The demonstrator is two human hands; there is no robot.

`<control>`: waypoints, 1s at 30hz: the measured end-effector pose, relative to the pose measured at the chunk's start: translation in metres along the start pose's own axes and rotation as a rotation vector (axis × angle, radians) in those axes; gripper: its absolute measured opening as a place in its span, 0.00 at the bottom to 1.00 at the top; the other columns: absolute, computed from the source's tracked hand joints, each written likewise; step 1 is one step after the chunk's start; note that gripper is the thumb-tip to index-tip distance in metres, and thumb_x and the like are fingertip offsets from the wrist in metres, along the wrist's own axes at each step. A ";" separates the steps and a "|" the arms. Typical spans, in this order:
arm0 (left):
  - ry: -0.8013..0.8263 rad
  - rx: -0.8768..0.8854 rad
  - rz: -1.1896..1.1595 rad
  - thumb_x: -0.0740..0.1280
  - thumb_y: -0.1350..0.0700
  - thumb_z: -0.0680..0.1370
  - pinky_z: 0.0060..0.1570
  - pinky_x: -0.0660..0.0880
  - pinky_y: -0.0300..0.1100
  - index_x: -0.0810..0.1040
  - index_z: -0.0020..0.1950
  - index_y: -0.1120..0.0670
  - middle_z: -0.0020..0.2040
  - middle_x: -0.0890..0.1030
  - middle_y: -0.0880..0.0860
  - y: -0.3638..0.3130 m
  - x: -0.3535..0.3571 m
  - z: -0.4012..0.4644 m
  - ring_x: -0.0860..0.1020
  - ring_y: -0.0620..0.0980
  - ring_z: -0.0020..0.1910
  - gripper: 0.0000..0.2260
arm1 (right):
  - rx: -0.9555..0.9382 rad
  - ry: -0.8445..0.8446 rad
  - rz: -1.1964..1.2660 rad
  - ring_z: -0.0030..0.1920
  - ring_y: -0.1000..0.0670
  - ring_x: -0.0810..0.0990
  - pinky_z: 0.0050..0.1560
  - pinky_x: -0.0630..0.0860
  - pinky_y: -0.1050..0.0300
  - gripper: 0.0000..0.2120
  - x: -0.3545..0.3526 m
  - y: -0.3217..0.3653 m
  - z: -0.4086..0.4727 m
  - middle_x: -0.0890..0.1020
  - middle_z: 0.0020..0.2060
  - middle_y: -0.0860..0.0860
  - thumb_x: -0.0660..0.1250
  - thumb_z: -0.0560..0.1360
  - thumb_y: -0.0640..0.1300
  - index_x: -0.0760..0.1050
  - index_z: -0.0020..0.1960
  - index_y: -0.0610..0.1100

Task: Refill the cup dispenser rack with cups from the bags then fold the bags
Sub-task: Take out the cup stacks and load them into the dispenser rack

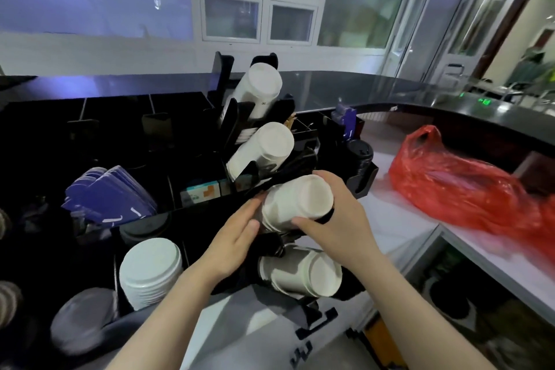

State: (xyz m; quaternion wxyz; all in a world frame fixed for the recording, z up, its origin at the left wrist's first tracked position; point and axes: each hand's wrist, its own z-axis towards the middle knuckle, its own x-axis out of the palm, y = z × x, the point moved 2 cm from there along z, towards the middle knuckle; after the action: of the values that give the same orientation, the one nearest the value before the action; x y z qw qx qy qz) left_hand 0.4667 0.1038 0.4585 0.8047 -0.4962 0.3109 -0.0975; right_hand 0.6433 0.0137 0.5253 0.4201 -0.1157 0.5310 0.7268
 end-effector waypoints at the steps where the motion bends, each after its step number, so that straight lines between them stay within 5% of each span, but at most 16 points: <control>1: -0.002 0.009 -0.005 0.49 0.26 0.72 0.72 0.55 0.35 0.54 0.74 0.45 0.73 0.61 0.42 -0.001 0.001 0.000 0.59 0.36 0.73 0.36 | -0.001 -0.008 0.008 0.57 0.67 0.70 0.53 0.66 0.73 0.35 0.000 -0.001 -0.001 0.72 0.59 0.68 0.77 0.63 0.52 0.65 0.66 0.58; 7: -0.029 0.060 0.035 0.53 0.39 0.78 0.60 0.56 0.21 0.56 0.69 0.37 0.66 0.63 0.30 -0.007 0.002 0.001 0.61 0.24 0.65 0.20 | -0.018 -0.015 0.047 0.59 0.67 0.70 0.53 0.65 0.76 0.33 0.001 -0.001 0.000 0.71 0.59 0.69 0.77 0.65 0.49 0.66 0.65 0.58; 14: 0.007 0.058 0.063 0.52 0.40 0.79 0.64 0.64 0.34 0.62 0.68 0.37 0.64 0.71 0.39 -0.007 0.008 0.001 0.69 0.37 0.65 0.17 | -0.039 -0.097 0.322 0.59 0.63 0.73 0.51 0.73 0.69 0.32 -0.005 0.004 -0.004 0.73 0.56 0.70 0.76 0.64 0.43 0.67 0.63 0.58; 17: -0.001 0.025 0.080 0.53 0.41 0.79 0.58 0.56 0.19 0.58 0.65 0.31 0.62 0.65 0.23 -0.007 0.005 -0.003 0.62 0.23 0.63 0.15 | -0.037 -0.151 0.453 0.57 0.62 0.75 0.49 0.74 0.69 0.33 -0.009 0.013 -0.008 0.75 0.55 0.65 0.76 0.61 0.41 0.68 0.62 0.57; 20: -0.017 -0.098 0.013 0.54 0.39 0.80 0.53 0.55 0.15 0.58 0.63 0.29 0.61 0.62 0.23 -0.010 0.000 -0.006 0.60 0.19 0.61 0.13 | -0.112 -0.219 0.486 0.59 0.57 0.75 0.50 0.75 0.67 0.32 -0.027 0.027 -0.014 0.75 0.56 0.61 0.76 0.62 0.39 0.68 0.62 0.54; 23: -0.055 -0.151 -0.067 0.54 0.36 0.75 0.60 0.56 0.20 0.60 0.72 0.36 0.68 0.64 0.30 -0.016 -0.002 -0.010 0.61 0.26 0.66 0.24 | -0.200 -0.288 0.530 0.62 0.52 0.74 0.54 0.77 0.61 0.33 -0.054 0.035 -0.029 0.73 0.59 0.57 0.76 0.63 0.42 0.66 0.65 0.51; 27: -0.109 -0.067 -0.060 0.56 0.35 0.77 0.66 0.57 0.30 0.59 0.74 0.37 0.72 0.61 0.31 -0.042 0.003 -0.023 0.58 0.28 0.70 0.26 | -0.225 -0.354 0.559 0.60 0.47 0.74 0.54 0.78 0.54 0.35 -0.079 0.031 -0.059 0.70 0.63 0.48 0.71 0.66 0.46 0.62 0.69 0.54; 30: -0.121 -0.005 -0.019 0.56 0.37 0.76 0.64 0.58 0.24 0.59 0.74 0.37 0.71 0.62 0.29 -0.062 0.012 -0.030 0.58 0.29 0.71 0.26 | -0.198 -0.356 0.558 0.57 0.50 0.75 0.50 0.78 0.59 0.32 -0.083 0.021 -0.081 0.71 0.62 0.50 0.69 0.67 0.48 0.63 0.69 0.58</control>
State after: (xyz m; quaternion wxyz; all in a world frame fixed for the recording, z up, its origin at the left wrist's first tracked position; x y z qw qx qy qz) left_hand 0.4676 0.0453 0.4976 0.8198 -0.5062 0.2573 -0.0741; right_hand 0.6568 -0.0989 0.5574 0.2778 0.1223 0.3873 0.8706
